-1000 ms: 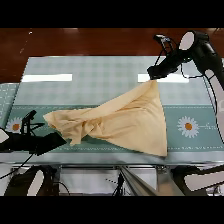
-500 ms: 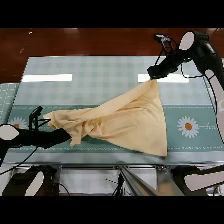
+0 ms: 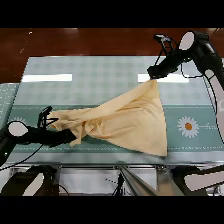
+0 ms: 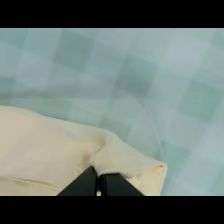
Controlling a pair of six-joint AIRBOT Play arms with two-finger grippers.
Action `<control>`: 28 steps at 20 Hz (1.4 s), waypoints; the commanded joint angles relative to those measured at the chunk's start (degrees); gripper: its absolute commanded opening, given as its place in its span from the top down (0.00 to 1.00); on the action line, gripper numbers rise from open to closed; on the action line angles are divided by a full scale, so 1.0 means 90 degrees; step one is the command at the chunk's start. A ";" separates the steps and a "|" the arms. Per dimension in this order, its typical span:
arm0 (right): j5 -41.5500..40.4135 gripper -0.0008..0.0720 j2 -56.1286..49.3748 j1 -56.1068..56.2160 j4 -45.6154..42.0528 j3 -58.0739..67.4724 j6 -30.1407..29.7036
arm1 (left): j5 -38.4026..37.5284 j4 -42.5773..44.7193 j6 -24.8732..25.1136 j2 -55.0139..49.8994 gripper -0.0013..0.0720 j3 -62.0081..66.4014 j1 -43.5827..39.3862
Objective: Fold the shirts.
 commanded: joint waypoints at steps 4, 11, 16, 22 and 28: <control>0.0019 0.95 -0.0005 0.0007 0.0036 -0.0002 0.0051 | 0.0440 -0.0789 0.0595 -0.0653 0.05 -0.0002 -0.0333; 0.0141 0.95 -0.0005 0.0007 0.0032 -0.0002 0.0068 | 0.0826 -0.1474 0.0607 -0.1287 0.95 0.0015 -0.1117; 0.0255 0.95 -0.0005 0.0007 0.0010 -0.0002 0.0066 | 0.0015 -0.1537 0.0610 -0.1112 0.95 0.0726 -0.1117; 0.0369 0.95 0.0430 0.0007 0.0012 0.0005 0.0034 | -0.0522 -0.1535 0.0408 0.0153 0.95 0.3058 -0.0823; -0.0916 0.95 0.2832 0.0007 -0.0029 0.0005 -0.0073 | -0.0508 -0.1515 0.0563 0.0787 0.95 0.6108 0.0784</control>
